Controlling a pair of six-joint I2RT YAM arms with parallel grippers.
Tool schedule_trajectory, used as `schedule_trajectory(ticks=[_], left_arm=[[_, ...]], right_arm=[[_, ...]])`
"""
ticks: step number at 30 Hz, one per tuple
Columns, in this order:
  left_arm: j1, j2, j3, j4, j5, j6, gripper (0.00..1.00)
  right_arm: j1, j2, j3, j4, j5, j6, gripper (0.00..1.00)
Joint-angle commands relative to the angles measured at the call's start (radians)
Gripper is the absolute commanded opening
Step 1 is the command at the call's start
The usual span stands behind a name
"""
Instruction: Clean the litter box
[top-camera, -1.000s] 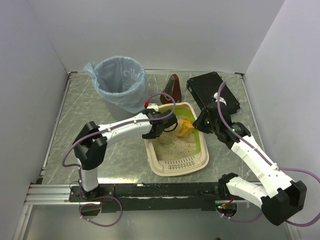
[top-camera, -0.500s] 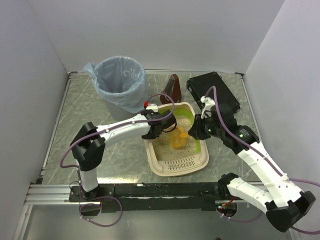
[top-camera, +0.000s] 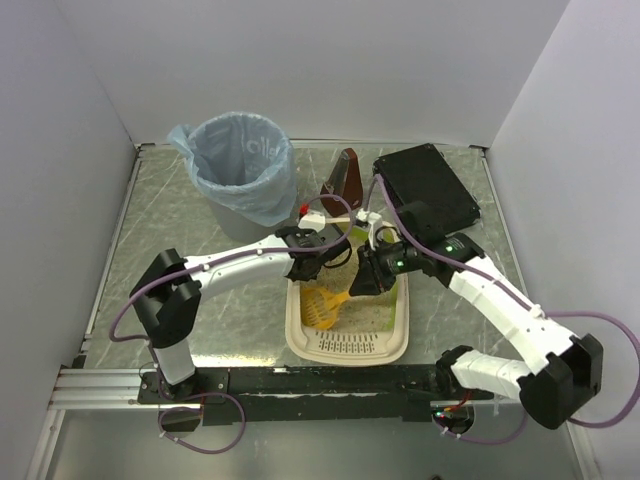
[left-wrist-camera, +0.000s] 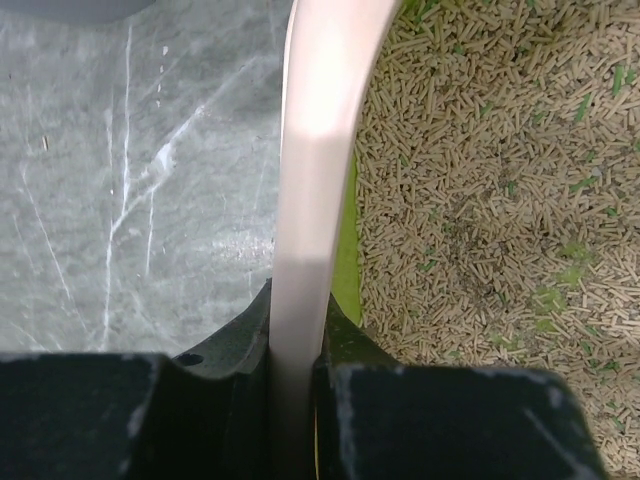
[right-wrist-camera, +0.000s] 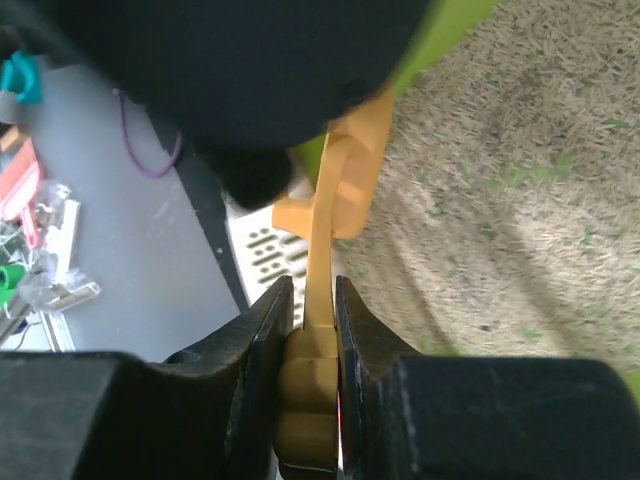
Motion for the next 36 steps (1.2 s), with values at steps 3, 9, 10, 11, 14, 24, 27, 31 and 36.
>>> schedule_trajectory(ticks=[3, 9, 10, 11, 14, 24, 27, 31, 36], left_arm=[[-0.005, -0.107, -0.001, 0.203, -0.017, 0.077, 0.01], [-0.003, -0.121, -0.005, 0.194, -0.032, 0.087, 0.01], [-0.005, -0.123, -0.002, 0.188, -0.038, 0.078, 0.01], [-0.003, -0.124, -0.004, 0.187, -0.037, 0.073, 0.01], [-0.003, -0.134, -0.013, 0.186, -0.032, 0.056, 0.01], [-0.002, -0.112, 0.018, 0.157, -0.037, 0.01, 0.01], [-0.003, -0.111, 0.021, 0.154, -0.031, -0.007, 0.01], [-0.003, -0.115, 0.009, 0.176, -0.011, -0.022, 0.01], [-0.003, -0.106, 0.019, 0.139, -0.024, -0.07, 0.01]], right_arm=[[0.023, 0.143, 0.081, -0.138, 0.414, -0.004, 0.0], [0.011, 0.215, 0.183, -0.079, 0.904, 0.174, 0.0], [0.008, 0.212, 0.19, -0.034, 0.948, 0.201, 0.0], [0.006, 0.209, 0.202, -0.014, 0.977, 0.22, 0.0], [0.005, 0.163, 0.21, 0.061, 1.014, 0.221, 0.0], [0.002, 0.023, 0.265, -0.193, 0.79, 0.175, 0.0], [0.0, 0.025, 0.316, -0.316, 0.856, 0.194, 0.0], [0.011, 0.034, 0.31, -0.315, 0.817, 0.191, 0.0], [0.045, 0.117, 0.37, -0.405, 0.885, 0.235, 0.0]])
